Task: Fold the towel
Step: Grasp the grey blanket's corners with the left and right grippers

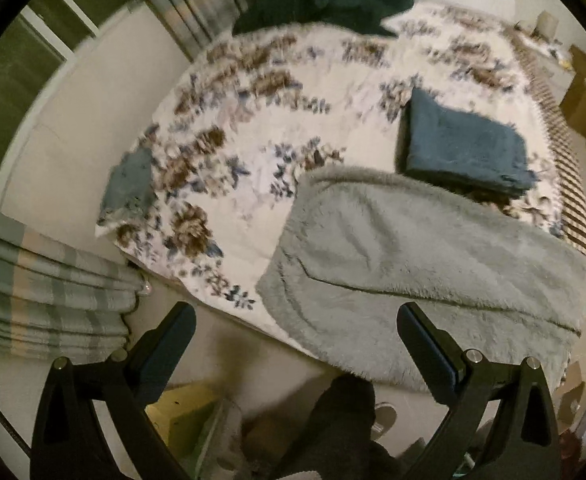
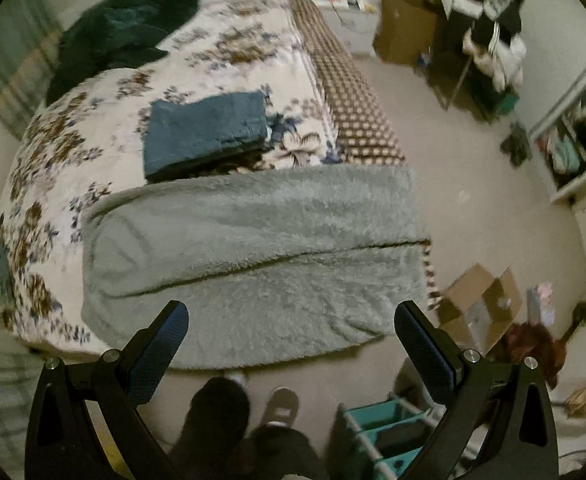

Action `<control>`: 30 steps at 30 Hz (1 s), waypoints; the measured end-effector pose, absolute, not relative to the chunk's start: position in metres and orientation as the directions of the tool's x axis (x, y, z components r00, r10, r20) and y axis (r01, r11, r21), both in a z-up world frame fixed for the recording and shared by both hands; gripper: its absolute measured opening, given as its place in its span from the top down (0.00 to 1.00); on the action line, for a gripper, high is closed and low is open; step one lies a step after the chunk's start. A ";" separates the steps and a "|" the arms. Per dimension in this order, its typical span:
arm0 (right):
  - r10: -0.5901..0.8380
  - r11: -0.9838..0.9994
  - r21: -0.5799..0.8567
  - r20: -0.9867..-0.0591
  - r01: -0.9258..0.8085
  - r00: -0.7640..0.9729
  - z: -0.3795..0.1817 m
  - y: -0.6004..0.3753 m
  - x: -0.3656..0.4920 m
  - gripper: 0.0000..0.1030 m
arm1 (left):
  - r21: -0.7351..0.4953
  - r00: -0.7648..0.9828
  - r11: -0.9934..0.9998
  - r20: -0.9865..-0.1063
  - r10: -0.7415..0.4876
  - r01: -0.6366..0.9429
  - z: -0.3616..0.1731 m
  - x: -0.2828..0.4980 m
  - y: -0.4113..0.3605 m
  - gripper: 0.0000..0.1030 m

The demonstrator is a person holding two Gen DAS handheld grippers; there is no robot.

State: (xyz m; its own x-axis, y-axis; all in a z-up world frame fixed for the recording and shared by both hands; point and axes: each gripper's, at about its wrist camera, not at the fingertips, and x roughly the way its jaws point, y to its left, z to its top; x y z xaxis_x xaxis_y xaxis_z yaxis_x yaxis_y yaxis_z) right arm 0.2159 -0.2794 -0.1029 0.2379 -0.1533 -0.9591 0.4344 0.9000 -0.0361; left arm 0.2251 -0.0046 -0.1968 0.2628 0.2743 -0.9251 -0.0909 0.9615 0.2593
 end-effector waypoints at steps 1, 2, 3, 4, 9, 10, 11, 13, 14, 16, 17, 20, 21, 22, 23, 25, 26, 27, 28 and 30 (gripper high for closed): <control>-0.146 0.890 -0.031 -0.965 0.456 0.219 -0.118 -0.288 0.232 0.00 | 0.251 0.226 0.963 -0.937 0.267 -0.098 -0.214 0.247 -0.003 0.00; -0.133 0.876 -0.020 -0.971 0.481 0.201 -0.134 -0.297 0.248 0.00 | 0.239 0.194 0.965 -0.947 0.256 -0.107 -0.228 0.263 -0.002 0.00; -0.117 0.862 -0.009 -0.976 0.507 0.183 -0.151 -0.306 0.266 0.00 | 0.226 0.157 0.967 -0.957 0.243 -0.120 -0.243 0.281 0.000 0.00; -0.108 0.843 -0.004 -0.981 0.538 0.161 -0.169 -0.317 0.284 0.00 | 0.210 0.120 0.968 -0.967 0.226 -0.138 -0.259 0.301 0.003 0.00; -0.002 0.711 0.054 -0.997 0.701 0.079 -0.263 -0.377 0.361 0.00 | 0.136 -0.031 0.953 -0.991 0.133 -0.270 -0.338 0.391 0.016 0.00; 0.021 0.684 0.068 -0.997 0.726 0.073 -0.278 -0.386 0.370 0.00 | 0.130 -0.057 0.944 -0.991 0.118 -0.304 -0.355 0.409 0.020 0.00; 0.042 0.645 0.072 -0.997 0.761 0.060 -0.299 -0.401 0.381 0.00 | 0.124 -0.078 0.933 -0.992 0.104 -0.338 -0.371 0.425 0.024 0.00; 0.073 0.578 0.077 -0.996 0.813 0.042 -0.334 -0.424 0.398 0.00 | 0.115 -0.117 0.907 -0.990 0.073 -0.406 -0.404 0.455 0.033 0.00; 0.080 0.539 0.070 -0.996 0.839 0.032 -0.352 -0.438 0.407 0.00 | 0.114 -0.133 0.893 -0.989 0.062 -0.436 -0.420 0.469 0.038 0.00; 0.082 0.480 0.055 -0.996 0.876 0.018 -0.382 -0.461 0.418 0.00 | 0.120 -0.167 0.867 -0.985 0.043 -0.483 -0.451 0.494 0.047 0.00; 0.083 0.450 0.048 -0.996 0.892 0.011 -0.400 -0.475 0.425 0.00 | 0.125 -0.187 0.856 -0.982 0.033 -0.502 -0.468 0.505 0.050 0.00; 0.093 0.381 0.033 -0.996 0.924 -0.003 -0.441 -0.511 0.439 0.00 | 0.131 -0.234 0.831 -0.972 0.001 -0.541 -0.508 0.530 0.058 0.00; 0.098 0.349 0.023 -0.995 0.937 -0.012 -0.459 -0.525 0.445 0.00 | 0.134 -0.245 0.827 -0.969 -0.005 -0.546 -0.517 0.535 0.059 0.00; 0.105 0.328 0.026 -0.994 0.944 -0.009 -0.468 -0.533 0.447 0.00 | 0.151 -0.268 0.820 -0.964 -0.003 -0.552 -0.529 0.539 0.061 0.00; 0.117 0.298 0.031 -0.993 0.954 -0.005 -0.481 -0.543 0.450 0.00 | 0.157 -0.278 0.812 -0.961 -0.007 -0.562 -0.537 0.540 0.062 0.00; 0.132 0.249 0.031 -0.991 0.968 -0.003 -0.500 -0.558 0.456 0.00 | 0.171 -0.295 0.800 -0.955 -0.008 -0.574 -0.549 0.541 0.065 0.14; 0.148 0.219 0.036 -0.989 0.975 0.003 -0.512 -0.565 0.460 0.00 | 0.171 -0.300 0.795 -0.954 -0.014 -0.581 -0.554 0.540 0.065 0.22; 0.160 0.204 0.038 -0.987 0.978 0.005 -0.519 -0.568 0.462 0.00 | 0.158 -0.299 0.791 -0.954 -0.033 -0.591 -0.559 0.540 0.065 0.41; 0.183 0.179 0.036 -0.983 0.983 0.002 -0.530 -0.571 0.465 0.00 | 0.142 -0.298 0.788 -0.953 -0.055 -0.599 -0.564 0.538 0.065 0.57; 0.213 0.145 0.037 -0.977 0.989 0.005 -0.544 -0.575 0.469 0.15 | 0.117 -0.281 0.792 -0.957 -0.070 -0.598 -0.567 0.535 0.063 0.71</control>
